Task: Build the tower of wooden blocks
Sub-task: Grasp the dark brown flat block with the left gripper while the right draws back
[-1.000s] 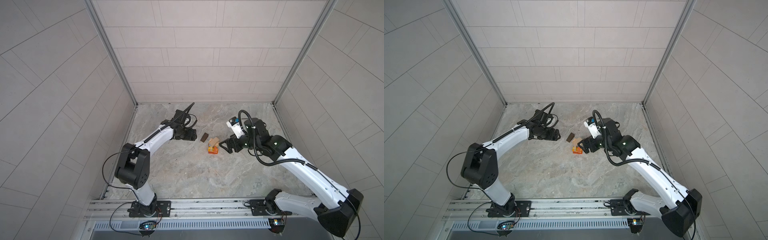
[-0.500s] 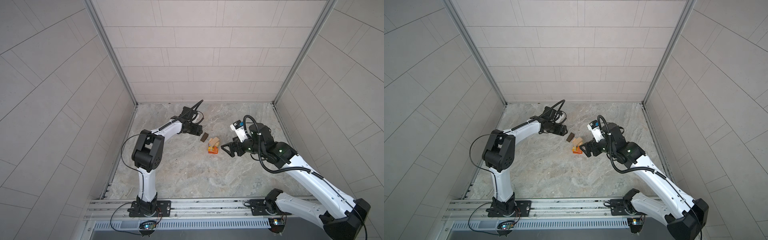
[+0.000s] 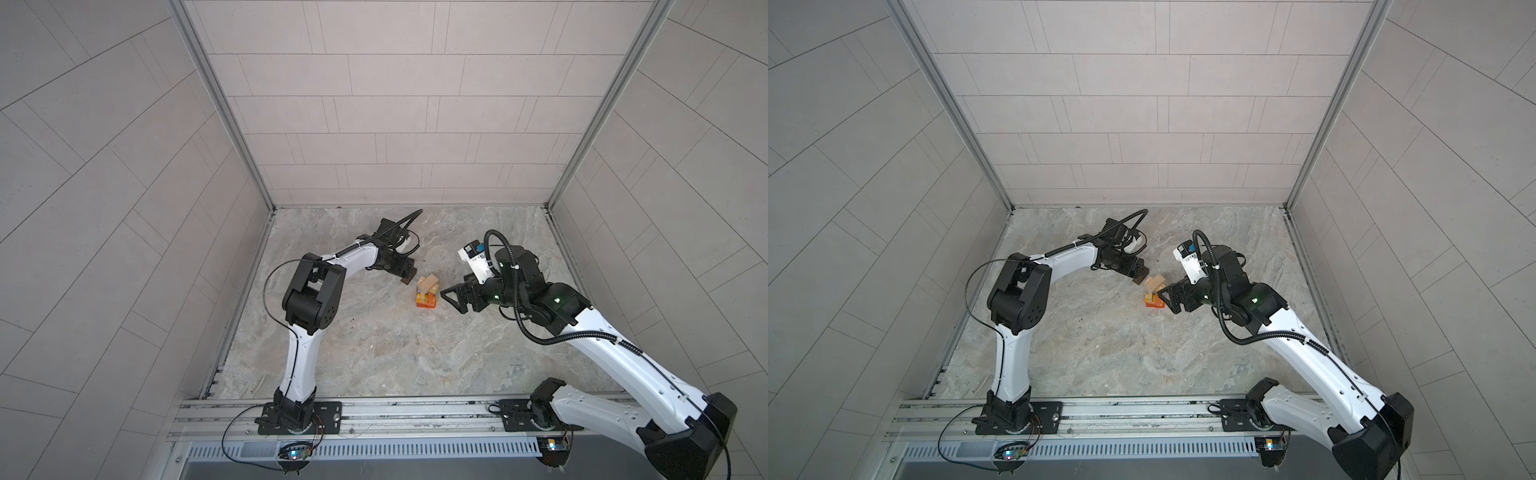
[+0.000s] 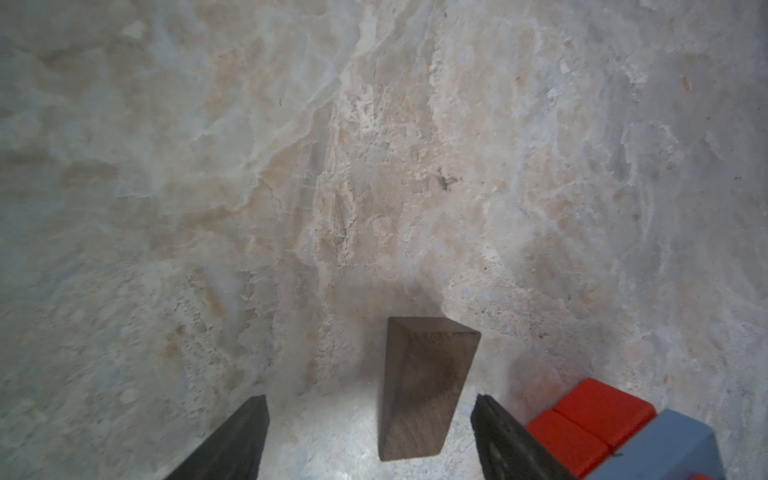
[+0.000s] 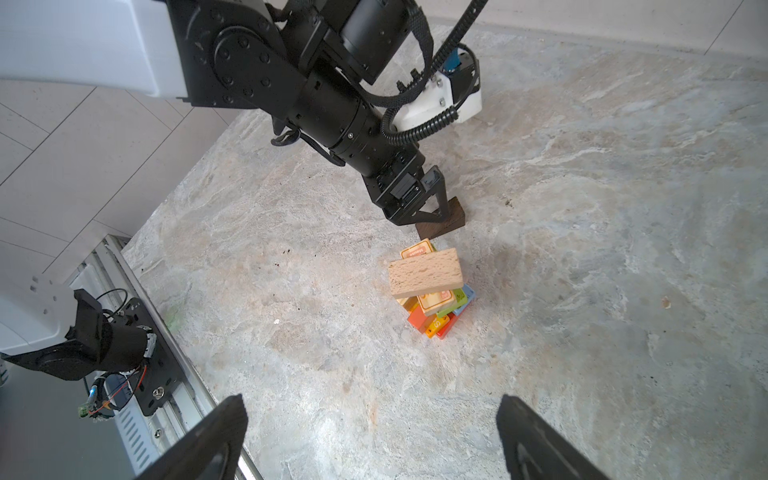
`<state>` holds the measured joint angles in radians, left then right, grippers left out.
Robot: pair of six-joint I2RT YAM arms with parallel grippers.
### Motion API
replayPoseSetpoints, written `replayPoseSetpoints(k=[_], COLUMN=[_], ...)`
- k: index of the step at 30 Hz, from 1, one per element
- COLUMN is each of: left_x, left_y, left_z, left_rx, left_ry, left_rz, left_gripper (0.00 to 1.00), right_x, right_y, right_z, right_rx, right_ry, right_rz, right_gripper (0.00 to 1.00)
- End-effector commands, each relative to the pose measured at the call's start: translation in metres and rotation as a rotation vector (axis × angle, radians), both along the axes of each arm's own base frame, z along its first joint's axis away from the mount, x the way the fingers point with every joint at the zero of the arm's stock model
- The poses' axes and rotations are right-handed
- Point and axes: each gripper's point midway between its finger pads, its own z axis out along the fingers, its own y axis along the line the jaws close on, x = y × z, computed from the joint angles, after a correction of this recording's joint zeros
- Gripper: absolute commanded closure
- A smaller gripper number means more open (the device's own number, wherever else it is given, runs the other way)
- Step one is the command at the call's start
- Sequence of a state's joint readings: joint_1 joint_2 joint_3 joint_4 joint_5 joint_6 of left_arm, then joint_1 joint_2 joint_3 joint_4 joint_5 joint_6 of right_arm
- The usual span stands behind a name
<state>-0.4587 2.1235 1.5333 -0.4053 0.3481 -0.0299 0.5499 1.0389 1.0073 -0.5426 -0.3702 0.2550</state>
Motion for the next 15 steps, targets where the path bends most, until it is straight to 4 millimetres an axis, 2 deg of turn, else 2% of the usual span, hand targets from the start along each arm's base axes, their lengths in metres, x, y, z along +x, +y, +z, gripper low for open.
replayPoseSetpoints(k=[1, 6, 15], left_x=[0.003, 0.002, -0.004], left_y=[-0.011, -0.015, -0.02], left_z=[0.004, -0.002, -0.001], left_rx=[0.001, -0.005, -0.01], left_ry=[-0.021, -0.005, 0.005], left_rz=[-0.036, -0.047, -0.08], left_gripper=[0.16, 0.17, 0.18], right_x=[0.0, 0.0, 0.001], right_y=[0.0, 0.0, 0.002], right_z=[-0.004, -0.006, -0.01], right_rx=[-0.011, -0.012, -0.016], right_ry=[-0.004, 0.0, 0.01], right_rz=[0.005, 0.009, 0.013], right_gripper=[0.05, 0.05, 0.05])
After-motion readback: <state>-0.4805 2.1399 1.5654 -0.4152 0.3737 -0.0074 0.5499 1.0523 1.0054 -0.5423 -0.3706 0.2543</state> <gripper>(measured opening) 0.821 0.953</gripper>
